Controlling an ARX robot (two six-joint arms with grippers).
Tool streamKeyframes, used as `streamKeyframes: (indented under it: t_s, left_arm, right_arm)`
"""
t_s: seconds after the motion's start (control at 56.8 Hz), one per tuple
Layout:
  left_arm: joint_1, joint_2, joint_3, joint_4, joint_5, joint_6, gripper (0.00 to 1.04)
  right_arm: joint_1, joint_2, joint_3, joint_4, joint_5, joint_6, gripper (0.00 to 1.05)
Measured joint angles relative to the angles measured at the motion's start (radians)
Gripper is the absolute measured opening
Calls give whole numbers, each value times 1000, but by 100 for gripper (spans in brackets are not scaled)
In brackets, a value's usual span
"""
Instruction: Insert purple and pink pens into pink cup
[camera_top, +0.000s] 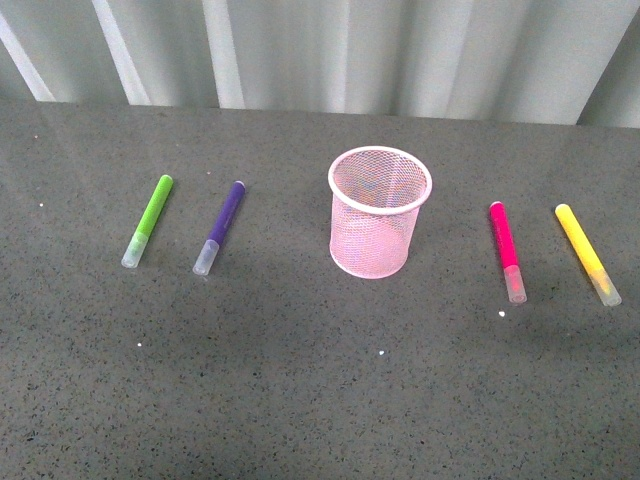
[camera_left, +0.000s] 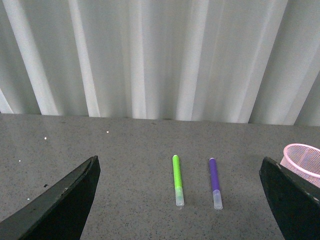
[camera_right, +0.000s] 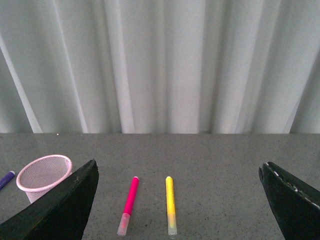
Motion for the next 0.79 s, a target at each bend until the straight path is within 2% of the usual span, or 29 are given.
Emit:
streamKeyframes:
  t_s: [0.44,0.546,0.581,0.669,0.793]
  left_arm:
    - [-1,2,1,-2,-5,0,98]
    - [-98,160,108,-220,-238,-30,98]
    - [-126,225,145,-231,-287,-31,98]
    - [-179,378,261,-173,-323,-23,98]
    - [-192,627,472,-11,-335,15,98]
  right_arm:
    - [0,0,0,0,0,0,98]
    - [0,0,0,0,0,0,98]
    - [0,0,0,0,1,0,98]
    - [0,0,0,0,0,0,98]
    - [0,0,0,0,0,0,98]
